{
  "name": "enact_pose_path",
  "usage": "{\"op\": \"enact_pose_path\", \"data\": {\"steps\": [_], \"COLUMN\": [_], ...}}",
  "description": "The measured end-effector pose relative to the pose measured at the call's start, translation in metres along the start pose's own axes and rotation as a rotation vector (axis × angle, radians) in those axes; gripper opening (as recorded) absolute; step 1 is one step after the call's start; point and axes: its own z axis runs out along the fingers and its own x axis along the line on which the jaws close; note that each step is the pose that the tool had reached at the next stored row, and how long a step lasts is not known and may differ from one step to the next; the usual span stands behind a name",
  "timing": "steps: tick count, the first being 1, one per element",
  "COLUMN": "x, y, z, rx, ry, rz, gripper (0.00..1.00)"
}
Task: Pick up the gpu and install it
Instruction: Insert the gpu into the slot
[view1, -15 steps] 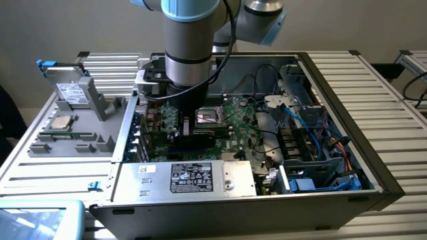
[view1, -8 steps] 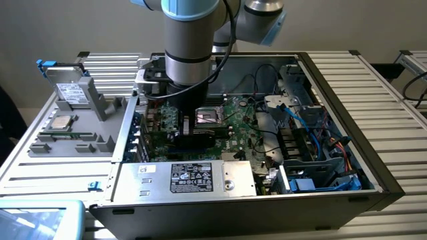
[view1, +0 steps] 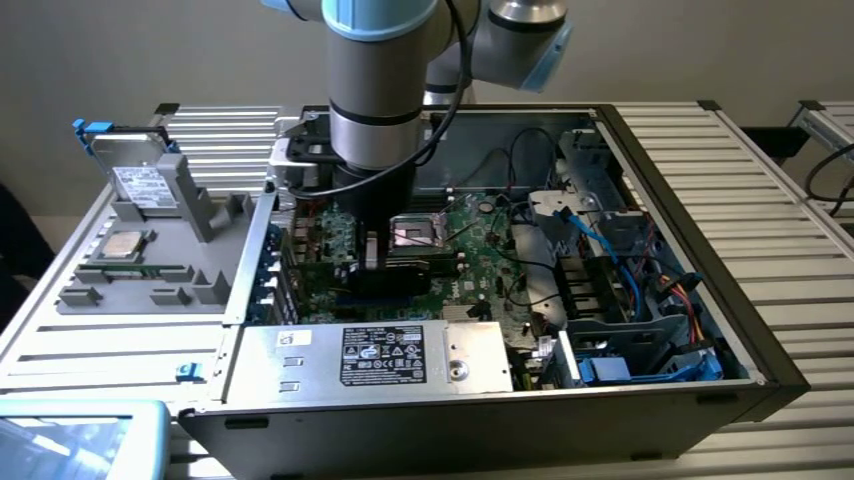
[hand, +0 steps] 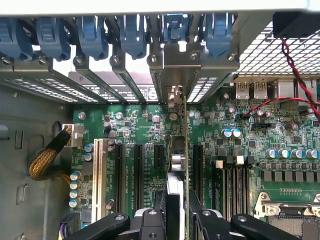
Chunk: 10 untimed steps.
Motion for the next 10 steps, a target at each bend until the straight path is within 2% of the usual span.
{"op": "enact_pose_path", "data": {"steps": [5, 10], "x": [0.0000, -0.0001], "y": [0.0005, 0.0005], "z": [0.0013, 0.0014], "rx": [0.0000, 0.0001], "ry": [0.0069, 0.0076], "rz": [0.001, 0.001], "gripper": [0.28, 0.28]}}
